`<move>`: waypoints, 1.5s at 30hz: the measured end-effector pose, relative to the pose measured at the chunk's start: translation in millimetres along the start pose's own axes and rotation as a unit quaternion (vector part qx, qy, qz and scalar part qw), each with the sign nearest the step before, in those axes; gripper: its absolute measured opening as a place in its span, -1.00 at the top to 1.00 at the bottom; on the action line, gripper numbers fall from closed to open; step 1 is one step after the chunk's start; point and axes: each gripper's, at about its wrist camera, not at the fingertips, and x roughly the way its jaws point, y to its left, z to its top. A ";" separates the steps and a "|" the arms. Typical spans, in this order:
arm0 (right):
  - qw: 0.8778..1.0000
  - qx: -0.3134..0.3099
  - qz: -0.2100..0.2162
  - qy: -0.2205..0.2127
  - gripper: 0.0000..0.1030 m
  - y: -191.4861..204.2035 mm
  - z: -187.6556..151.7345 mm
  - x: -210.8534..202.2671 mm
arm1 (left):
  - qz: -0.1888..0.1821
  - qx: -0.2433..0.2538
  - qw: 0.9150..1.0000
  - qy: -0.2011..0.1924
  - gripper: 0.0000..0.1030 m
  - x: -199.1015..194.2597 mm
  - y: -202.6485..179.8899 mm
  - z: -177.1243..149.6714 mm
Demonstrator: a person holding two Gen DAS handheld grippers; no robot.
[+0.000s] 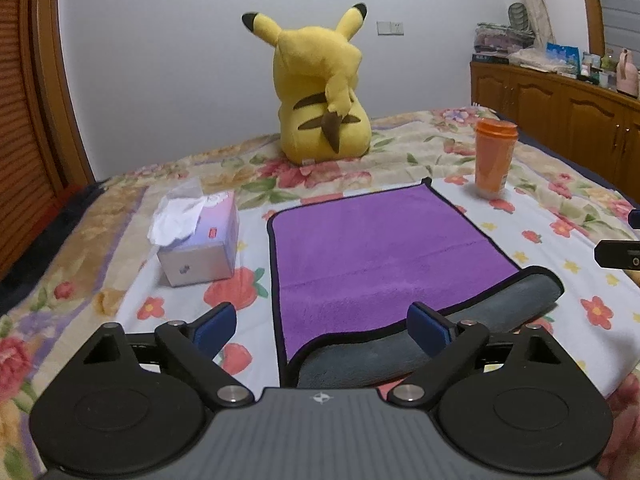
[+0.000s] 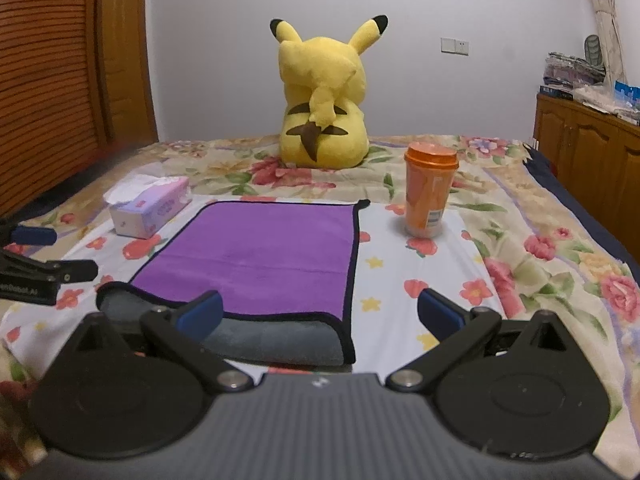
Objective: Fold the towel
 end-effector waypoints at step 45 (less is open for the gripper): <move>0.989 0.019 0.051 0.136 -0.31 -13.1 -9.0 94.3 | -0.070 -0.053 0.992 0.091 0.53 65.8 36.6 -39.7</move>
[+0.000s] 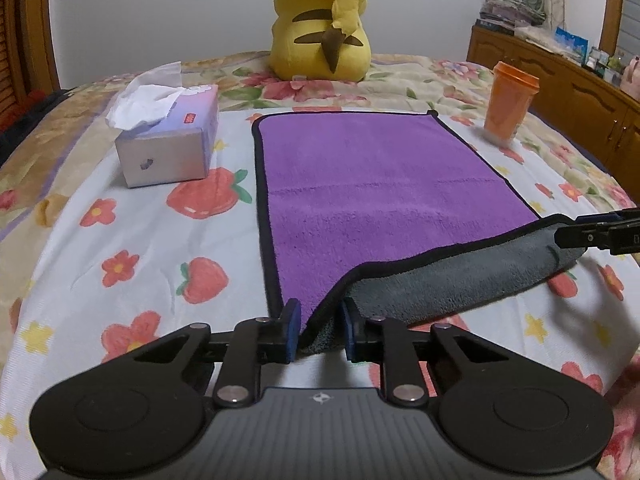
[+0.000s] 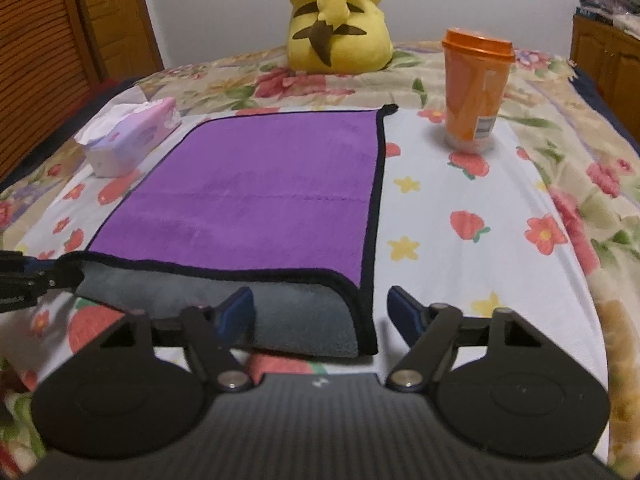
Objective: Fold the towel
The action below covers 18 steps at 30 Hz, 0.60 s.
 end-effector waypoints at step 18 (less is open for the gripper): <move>0.998 -0.001 0.007 0.069 0.55 -12.4 8.0 4.8 | -0.021 -0.012 1.000 -0.001 0.67 -0.8 4.1 -1.1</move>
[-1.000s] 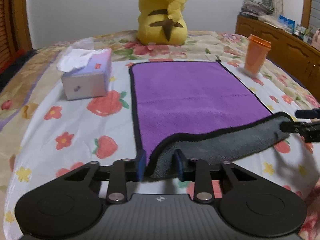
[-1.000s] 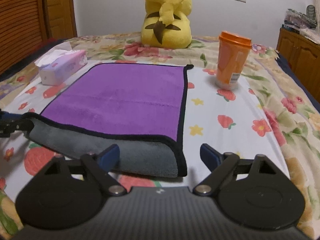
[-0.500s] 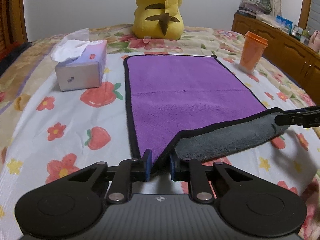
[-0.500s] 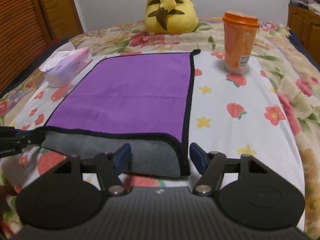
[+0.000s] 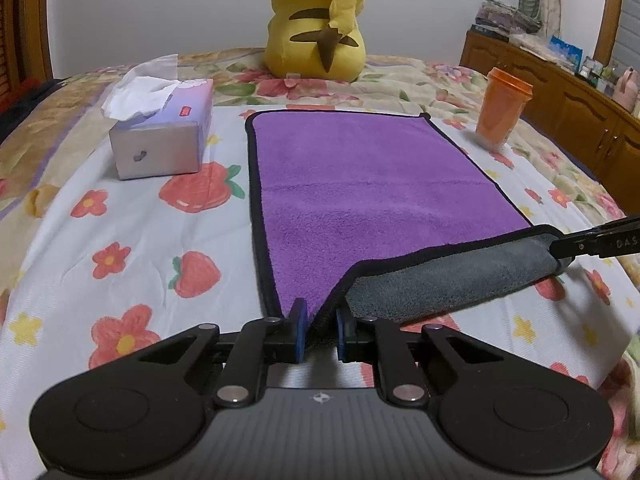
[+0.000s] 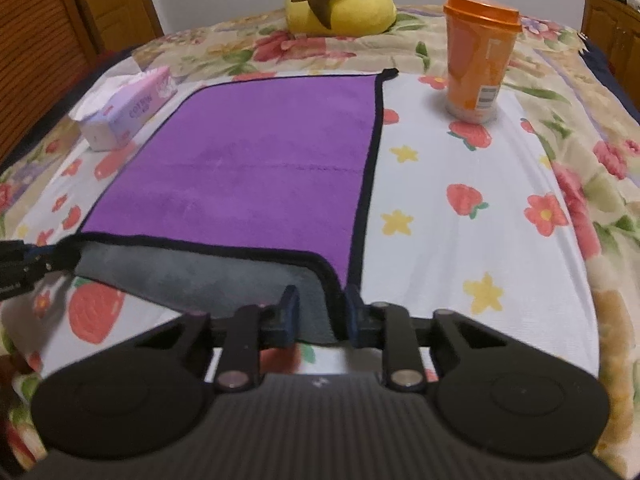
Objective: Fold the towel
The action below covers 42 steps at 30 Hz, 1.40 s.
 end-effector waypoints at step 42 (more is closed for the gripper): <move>0.993 -0.078 -0.028 -0.086 0.89 22.6 31.4 -26.9 | -0.009 0.048 0.995 -0.085 0.84 -27.2 -16.1 41.0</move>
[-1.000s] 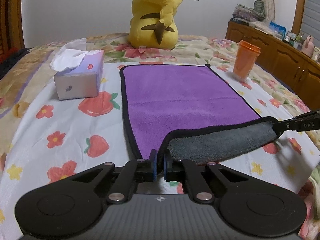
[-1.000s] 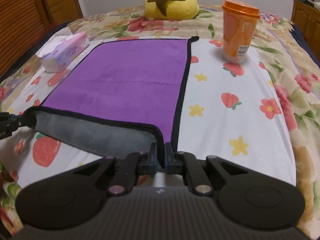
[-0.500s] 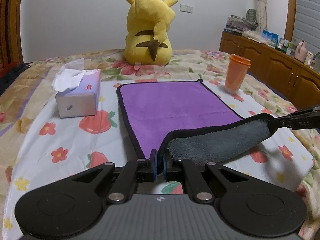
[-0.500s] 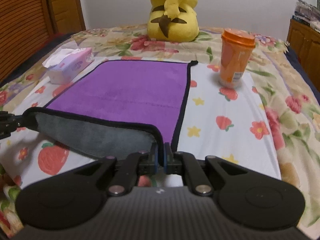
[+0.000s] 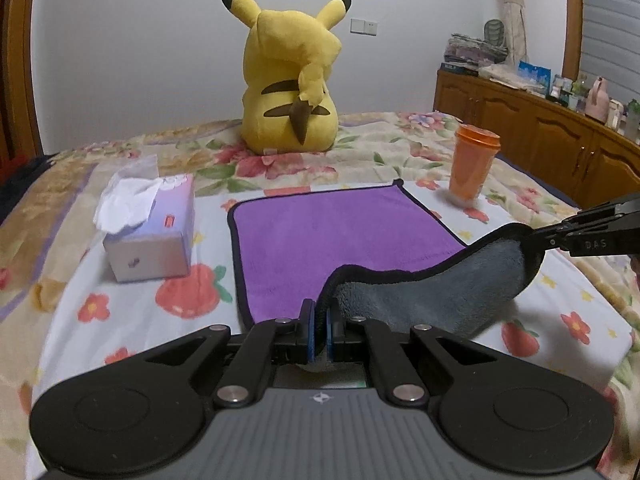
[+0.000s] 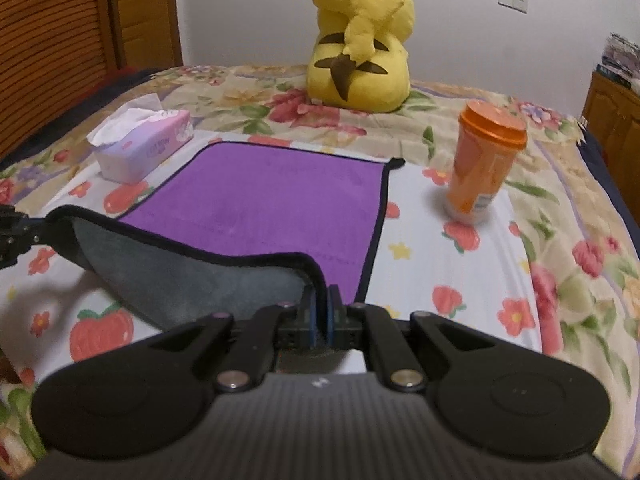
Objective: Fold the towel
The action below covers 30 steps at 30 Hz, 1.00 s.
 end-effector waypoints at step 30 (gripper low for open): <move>0.997 -0.053 0.019 -0.046 0.90 -14.3 69.2 22.7 | 0.010 0.029 1.000 0.003 0.84 40.9 24.4 76.1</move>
